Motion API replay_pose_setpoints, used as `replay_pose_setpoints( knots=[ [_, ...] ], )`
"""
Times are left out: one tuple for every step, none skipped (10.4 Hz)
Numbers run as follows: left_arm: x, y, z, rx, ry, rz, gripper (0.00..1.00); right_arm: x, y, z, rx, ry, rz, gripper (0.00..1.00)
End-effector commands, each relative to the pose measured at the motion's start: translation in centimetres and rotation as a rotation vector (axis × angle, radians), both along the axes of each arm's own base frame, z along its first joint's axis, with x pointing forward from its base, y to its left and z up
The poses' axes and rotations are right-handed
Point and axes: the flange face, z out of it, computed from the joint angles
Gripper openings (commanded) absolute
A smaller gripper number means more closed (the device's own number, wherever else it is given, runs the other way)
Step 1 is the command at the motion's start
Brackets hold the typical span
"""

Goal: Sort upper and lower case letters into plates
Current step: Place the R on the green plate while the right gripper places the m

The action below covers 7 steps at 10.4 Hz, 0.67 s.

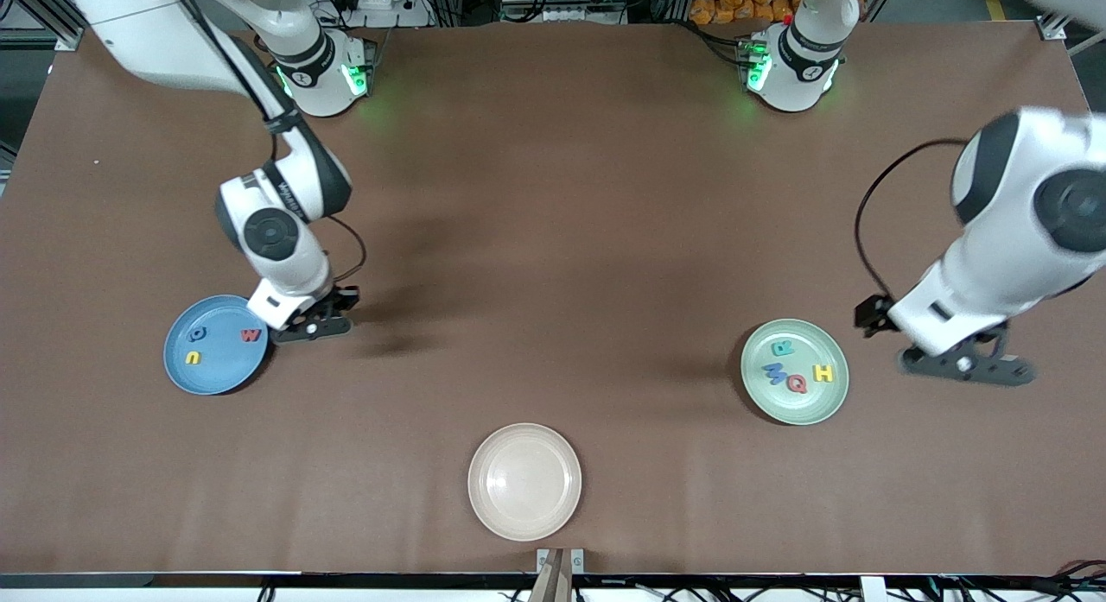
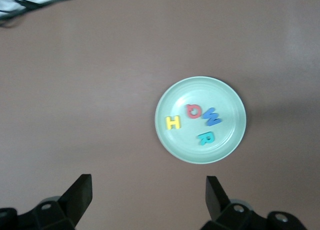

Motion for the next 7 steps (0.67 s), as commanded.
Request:
replay_pose_setpoints(
  knots=[
    [-3.2, -0.2, 4.5, 0.002, 0.001, 0.007, 1.00, 2.2, -8.2, 1.6, -0.051, 0.027, 0.164, 0.00],
    [-3.9, 1.2, 6.0, -0.074, 0.014, 0.052, 1.00, 2.8, -11.2, 1.9, -0.069, 0.037, 0.213, 0.00],
    [-4.4, 2.0, 7.7, -0.100, 0.008, 0.054, 1.00, 3.1, -12.7, 2.3, -0.077, 0.042, 0.246, 0.00],
    [-5.2, 2.5, 8.4, -0.111, 0.032, 0.066, 1.00, 3.4, -13.8, 2.7, -0.080, 0.041, 0.258, 0.00],
    [-6.0, 3.9, 8.8, -0.188, 0.087, 0.110, 1.00, 3.6, -14.1, 3.0, -0.081, 0.039, 0.268, 0.23],
    [-6.5, 5.0, 9.2, -0.226, 0.120, 0.115, 1.00, 3.7, -14.4, 3.2, -0.075, 0.034, 0.254, 0.99],
    [-6.8, 5.6, 9.9, -0.223, 0.116, 0.093, 1.00, 3.7, -14.5, 3.6, -0.071, 0.030, 0.230, 1.00]
  ],
)
